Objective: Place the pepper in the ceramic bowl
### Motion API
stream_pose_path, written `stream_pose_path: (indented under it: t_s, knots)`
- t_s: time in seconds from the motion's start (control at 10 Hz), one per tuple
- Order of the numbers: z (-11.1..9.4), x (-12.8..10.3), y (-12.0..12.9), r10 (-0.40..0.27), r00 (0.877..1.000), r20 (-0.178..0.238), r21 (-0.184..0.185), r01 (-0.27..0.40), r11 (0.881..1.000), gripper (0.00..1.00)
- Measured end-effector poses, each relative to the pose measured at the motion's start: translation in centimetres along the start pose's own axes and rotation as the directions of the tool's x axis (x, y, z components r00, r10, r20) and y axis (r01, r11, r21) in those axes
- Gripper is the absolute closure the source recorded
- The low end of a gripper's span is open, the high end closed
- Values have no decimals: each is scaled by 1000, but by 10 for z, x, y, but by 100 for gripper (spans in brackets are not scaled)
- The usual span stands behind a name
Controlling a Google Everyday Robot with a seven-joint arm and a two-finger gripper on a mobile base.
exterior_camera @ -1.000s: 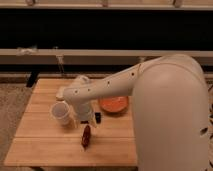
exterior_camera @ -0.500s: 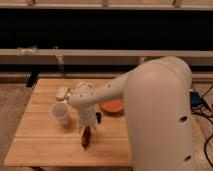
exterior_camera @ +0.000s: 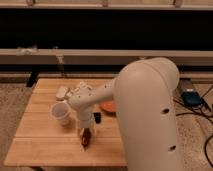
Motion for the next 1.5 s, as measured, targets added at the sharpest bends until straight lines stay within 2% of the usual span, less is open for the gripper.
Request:
stream_pose_path:
  t_s: [0.3,0.5,0.7,0.9,1.1,1.2,1.5]
  knots:
    - [-1,-1,2,-11,1000,-19,-1,11,1000,79]
    - [-21,-4,-5,13,1000,-11,-21,-13,1000,98]
    - [-54,-7,-10,21,1000,12,-32,-20,999,100]
    - [-99,-10,-15,14,999,41,-43,-12,999,100]
    - [-139,-26,-31,1,998,71,-37,2,999,100]
    - [-156,-41,-44,-3,996,85,-32,6,999,100]
    - [-174,-84,-84,7,994,112,-30,-4,1000,100]
